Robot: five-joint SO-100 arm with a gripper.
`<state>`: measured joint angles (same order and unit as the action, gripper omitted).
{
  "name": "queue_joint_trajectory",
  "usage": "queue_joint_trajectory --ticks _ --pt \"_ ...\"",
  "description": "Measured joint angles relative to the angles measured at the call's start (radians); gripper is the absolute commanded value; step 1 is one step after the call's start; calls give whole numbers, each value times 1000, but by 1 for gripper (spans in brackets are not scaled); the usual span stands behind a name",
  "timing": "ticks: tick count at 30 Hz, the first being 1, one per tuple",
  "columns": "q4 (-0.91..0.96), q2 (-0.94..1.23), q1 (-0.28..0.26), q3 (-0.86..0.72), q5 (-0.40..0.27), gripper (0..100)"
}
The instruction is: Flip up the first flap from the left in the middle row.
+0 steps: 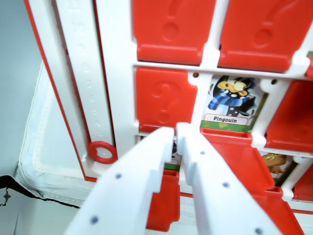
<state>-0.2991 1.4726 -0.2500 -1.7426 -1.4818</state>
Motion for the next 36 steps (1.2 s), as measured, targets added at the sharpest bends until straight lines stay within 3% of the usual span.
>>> queue_joint_trajectory --ticks 11,20,27,36 --pt "-32 0 -2 26 0 0" --pt "-169 75 -2 83 23 0" --pt "-344 244 0 100 -41 0" --pt "-460 495 78 97 -58 0"
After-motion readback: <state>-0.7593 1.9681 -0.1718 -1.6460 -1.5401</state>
